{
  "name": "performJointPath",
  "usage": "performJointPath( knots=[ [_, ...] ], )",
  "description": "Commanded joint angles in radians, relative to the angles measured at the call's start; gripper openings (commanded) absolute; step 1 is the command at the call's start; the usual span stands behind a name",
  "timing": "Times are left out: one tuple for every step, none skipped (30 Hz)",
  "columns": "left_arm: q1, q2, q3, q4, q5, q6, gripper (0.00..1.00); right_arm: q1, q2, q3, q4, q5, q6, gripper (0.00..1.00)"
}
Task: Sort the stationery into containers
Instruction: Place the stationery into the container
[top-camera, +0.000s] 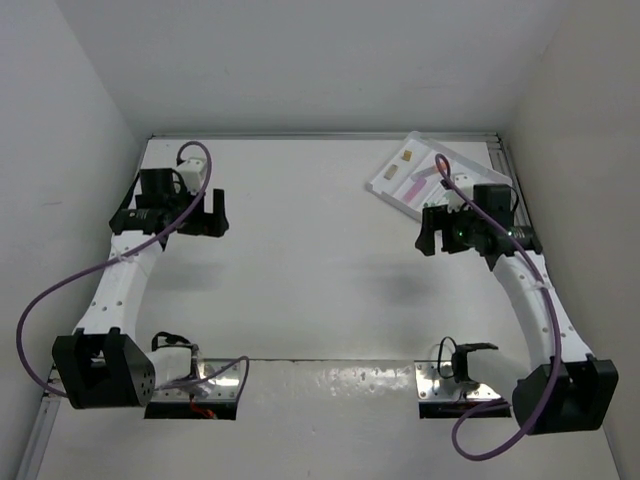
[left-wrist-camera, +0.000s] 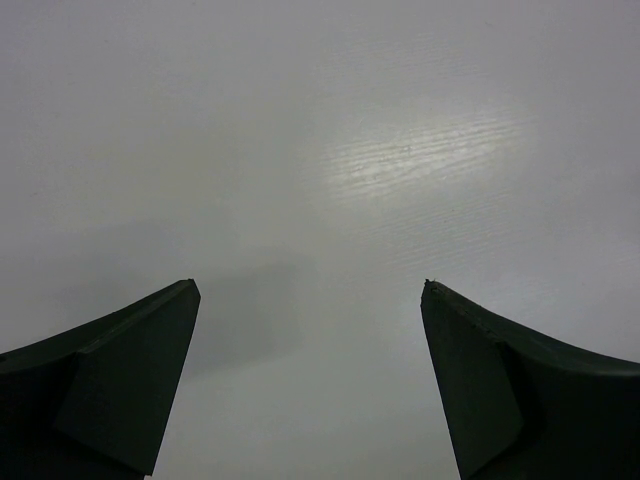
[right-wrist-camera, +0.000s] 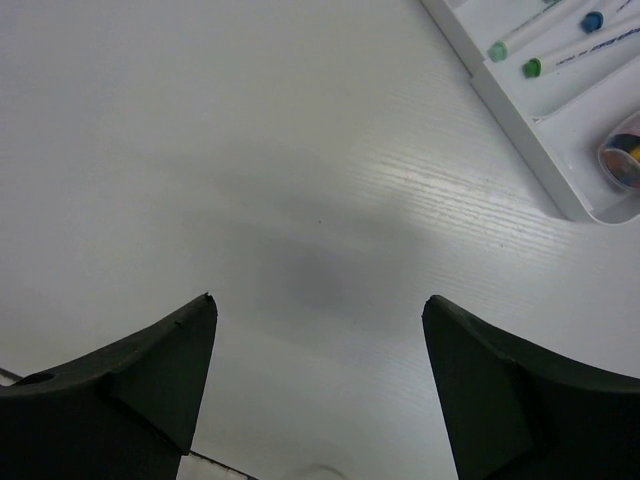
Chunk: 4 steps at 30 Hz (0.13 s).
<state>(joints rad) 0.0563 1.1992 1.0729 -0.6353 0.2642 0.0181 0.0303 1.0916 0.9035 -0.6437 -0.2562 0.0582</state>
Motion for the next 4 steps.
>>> performJointPath(
  knots=[
    [0.008,-0.059,-0.024,0.045,-0.023,0.000,1.00,-0.009,-0.027,0.026,0.045,-0.017,0.034,0.82],
    [0.007,-0.065,-0.027,0.046,-0.023,0.002,1.00,-0.010,-0.027,0.031,0.044,-0.017,0.037,0.82],
    [0.007,-0.069,-0.027,0.048,-0.025,0.003,1.00,-0.012,-0.025,0.031,0.042,-0.018,0.038,0.82],
    [0.008,-0.075,-0.028,0.048,-0.031,0.005,1.00,-0.010,-0.025,0.031,0.045,-0.020,0.040,0.82]
  ],
)
